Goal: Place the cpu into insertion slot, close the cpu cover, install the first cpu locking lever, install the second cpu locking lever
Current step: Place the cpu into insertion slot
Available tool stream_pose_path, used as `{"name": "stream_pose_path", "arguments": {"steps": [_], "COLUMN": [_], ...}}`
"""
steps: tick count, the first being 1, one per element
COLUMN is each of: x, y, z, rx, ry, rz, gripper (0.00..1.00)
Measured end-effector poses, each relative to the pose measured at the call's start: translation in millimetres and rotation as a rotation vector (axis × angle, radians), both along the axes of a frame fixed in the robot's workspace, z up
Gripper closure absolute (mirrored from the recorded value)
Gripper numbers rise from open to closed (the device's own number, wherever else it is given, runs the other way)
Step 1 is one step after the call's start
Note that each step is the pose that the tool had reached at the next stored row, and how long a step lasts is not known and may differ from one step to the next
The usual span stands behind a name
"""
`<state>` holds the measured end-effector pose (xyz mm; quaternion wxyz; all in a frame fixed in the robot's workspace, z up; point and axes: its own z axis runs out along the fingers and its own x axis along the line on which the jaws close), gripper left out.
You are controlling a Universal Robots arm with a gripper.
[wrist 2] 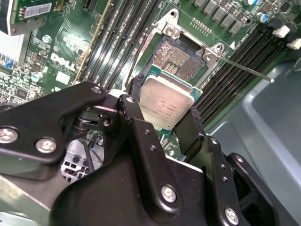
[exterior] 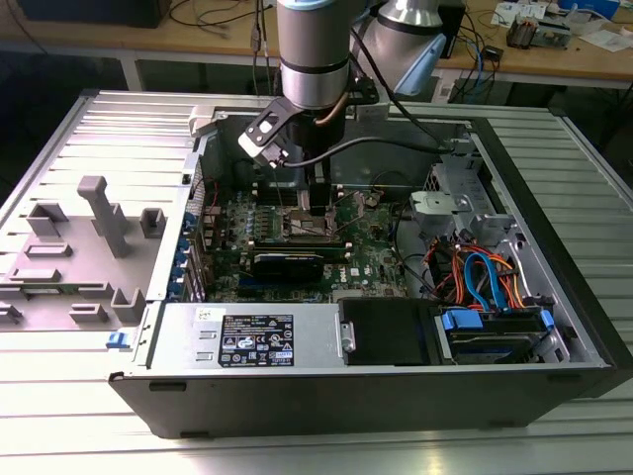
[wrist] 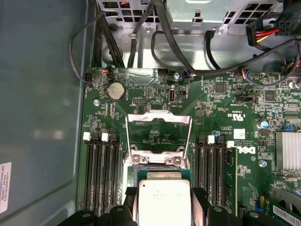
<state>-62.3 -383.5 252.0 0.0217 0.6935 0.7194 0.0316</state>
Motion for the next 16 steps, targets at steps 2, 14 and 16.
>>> {"name": "stream_pose_path", "arguments": {"steps": [2, 14, 16], "x": [0.0, 0.0, 0.0], "y": [0.0, 0.0, 0.0], "z": [-1.8, -5.4, -5.9], "rx": [0.0, 0.0, -0.0002], "ry": [0.0, -0.0011, -0.0012], "rz": [0.0, 0.0, 0.0], "gripper": [0.46, 0.46, 0.46]}}
